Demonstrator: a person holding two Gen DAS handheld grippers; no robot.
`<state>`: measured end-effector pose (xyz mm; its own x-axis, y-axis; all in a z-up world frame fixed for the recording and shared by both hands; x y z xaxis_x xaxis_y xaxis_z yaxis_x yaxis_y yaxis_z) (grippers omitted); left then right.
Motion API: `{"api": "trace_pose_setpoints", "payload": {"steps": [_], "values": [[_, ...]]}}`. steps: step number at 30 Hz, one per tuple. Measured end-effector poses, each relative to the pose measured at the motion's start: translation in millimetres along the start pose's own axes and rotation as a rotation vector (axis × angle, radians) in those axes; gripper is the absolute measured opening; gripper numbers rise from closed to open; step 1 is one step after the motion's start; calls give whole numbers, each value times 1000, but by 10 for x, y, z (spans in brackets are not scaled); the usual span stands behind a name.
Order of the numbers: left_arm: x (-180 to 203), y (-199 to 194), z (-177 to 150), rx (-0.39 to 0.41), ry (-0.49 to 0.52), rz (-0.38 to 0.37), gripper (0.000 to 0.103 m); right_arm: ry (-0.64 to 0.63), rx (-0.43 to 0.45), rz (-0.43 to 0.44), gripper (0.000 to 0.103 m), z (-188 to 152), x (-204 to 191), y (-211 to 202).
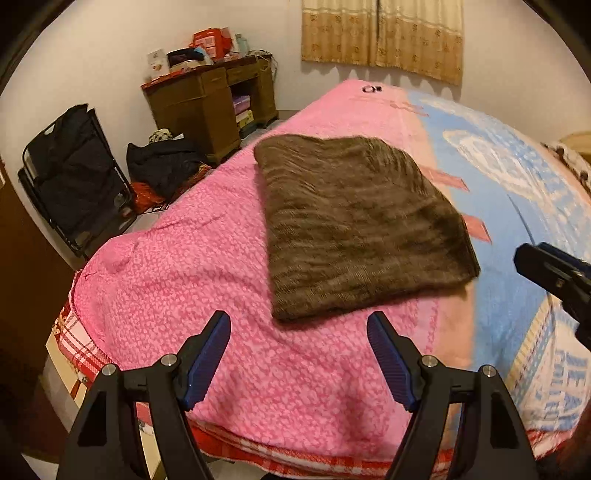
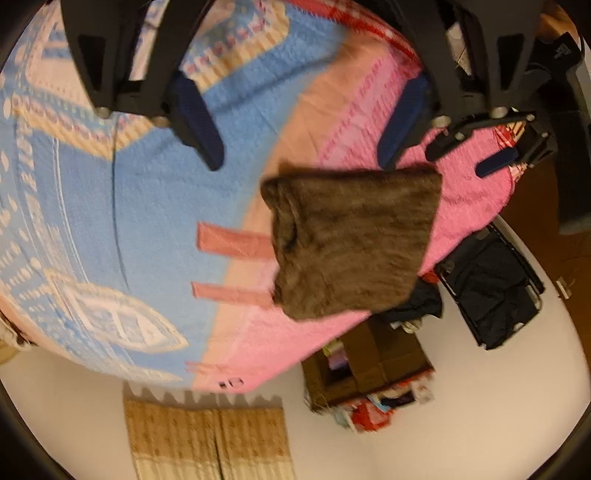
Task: Fold small clothes
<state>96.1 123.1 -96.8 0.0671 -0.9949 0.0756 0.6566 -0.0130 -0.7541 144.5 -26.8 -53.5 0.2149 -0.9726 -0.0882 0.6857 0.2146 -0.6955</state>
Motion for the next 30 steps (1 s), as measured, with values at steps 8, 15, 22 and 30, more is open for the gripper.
{"api": "trace_pose_setpoints", "payload": {"steps": [8,15,22,30], "values": [[-190,136,490,64,-75,34,77,10,44,103,34,587,-155,508],[-278,602,556,-10,-124,48,77,61,-47,145,31,888,-84,1088],[-327,895,429,-80,-170,21,77,27,-166,-39,26,858,-51,1840],[-206,608,494,-14,-92,70,77,122,-43,-22,39,899,158,1392]]}}
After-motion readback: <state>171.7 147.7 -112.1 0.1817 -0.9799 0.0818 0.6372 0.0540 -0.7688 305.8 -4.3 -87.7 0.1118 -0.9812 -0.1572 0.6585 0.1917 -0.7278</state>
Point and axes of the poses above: each gripper's, at about its wrist camera, not at the fingertips, and y roughly the way its jaws point, x to its right, z to its top, the point moved 3 cm from there along y, roughly the way its jaws point, and after that the axes turned 8 degrees about -z, right-handed, at the moved point
